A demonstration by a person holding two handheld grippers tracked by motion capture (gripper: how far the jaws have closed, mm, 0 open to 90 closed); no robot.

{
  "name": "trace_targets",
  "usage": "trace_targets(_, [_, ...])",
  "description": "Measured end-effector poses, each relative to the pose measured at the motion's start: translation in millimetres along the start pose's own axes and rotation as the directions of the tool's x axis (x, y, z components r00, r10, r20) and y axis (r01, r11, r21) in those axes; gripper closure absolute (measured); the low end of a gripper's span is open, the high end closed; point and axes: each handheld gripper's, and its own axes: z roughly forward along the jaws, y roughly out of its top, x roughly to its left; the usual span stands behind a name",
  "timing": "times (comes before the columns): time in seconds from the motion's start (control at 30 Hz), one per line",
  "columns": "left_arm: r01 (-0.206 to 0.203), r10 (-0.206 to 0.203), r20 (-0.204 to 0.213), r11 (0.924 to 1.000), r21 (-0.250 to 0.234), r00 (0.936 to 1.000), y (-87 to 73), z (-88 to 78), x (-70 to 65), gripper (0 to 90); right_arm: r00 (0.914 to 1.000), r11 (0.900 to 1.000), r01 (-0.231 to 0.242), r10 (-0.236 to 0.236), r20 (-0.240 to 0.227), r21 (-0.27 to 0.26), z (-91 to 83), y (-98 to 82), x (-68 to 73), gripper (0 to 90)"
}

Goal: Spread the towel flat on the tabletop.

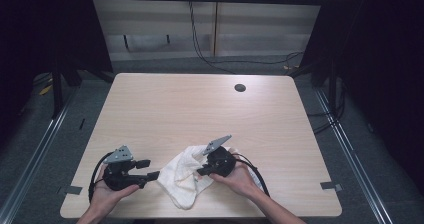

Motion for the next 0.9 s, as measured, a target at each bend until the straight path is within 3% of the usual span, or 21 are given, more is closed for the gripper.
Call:
trace_targets(0.13, [-0.008, 0.008, 0.009, 0.9998, 0.017, 0.9999, -2.0, 1.4, -2.8, 41.6, 0.9998, 1.000, 0.015, -0.015, 0.014, -0.008, 1.6, -1.1, 10.3, 81.9])
trace_targets(0.2, [-0.012, 0.012, 0.011, 0.9996, 0.026, 0.9999, -2.3, 3.7, -4.8, 42.3, 0.9999, 1.000, 0.011, -0.011, -0.002, 0.010, 0.8, 0.4, 10.3, 73.5])
trace_targets(0.23, [-0.011, 0.011, 0.011, 0.9992, 0.038, 0.9999, -2.9, 6.1, -5.9, 42.3, 0.9999, 1.000, 0.008, -0.008, 0.011, 0.010, -1.1, 1.3, 9.9, 69.7])
trace_targets(0.33, [-0.013, 0.011, 0.022, 0.9977, 0.067, 0.9997, -4.5, 12.6, -8.9, 41.6, 0.9992, 0.998, 0.040, -0.040, 0.001, -0.039, -10.0, 1.7, 8.3, 56.9])
trace_targets(0.43, [-0.027, 0.025, 0.028, 0.9973, 0.068, 0.9993, -2.5, 14.8, -12.1, 41.3, 0.9990, 0.996, 0.041, -0.043, -0.015, -0.076, -24.8, 1.5, 7.4, 46.7])
trace_targets(0.57, [-0.044, 0.042, 0.030, 0.9976, 0.053, 0.9987, 3.4, 14.9, -16.4, 41.5, 0.9997, 0.991, 0.025, -0.025, 0.002, -0.129, -52.2, -4.8, -1.7, 44.5])
trace_targets(0.63, [-0.059, 0.058, 0.027, 0.9973, 0.043, 0.9979, 8.7, 15.1, -19.8, 42.3, 0.9994, 0.989, 0.007, -0.002, 0.034, -0.146, -66.4, -10.0, -8.7, 46.1])
trace_targets(0.73, [-0.090, 0.089, 0.040, 0.9953, 0.035, 0.9953, 17.3, 17.8, -25.2, 44.3, 0.9961, 0.988, -0.015, 0.028, 0.084, -0.151, -86.6, -19.0, -21.2, 53.1])
trace_targets(0.9, [-0.147, 0.144, 0.077, 0.9886, 0.035, 0.9867, 41.9, 33.5, -38.5, 47.9, 0.9878, 0.986, -0.055, 0.077, 0.136, -0.155, -104.7, -32.5, -42.2, 62.5])
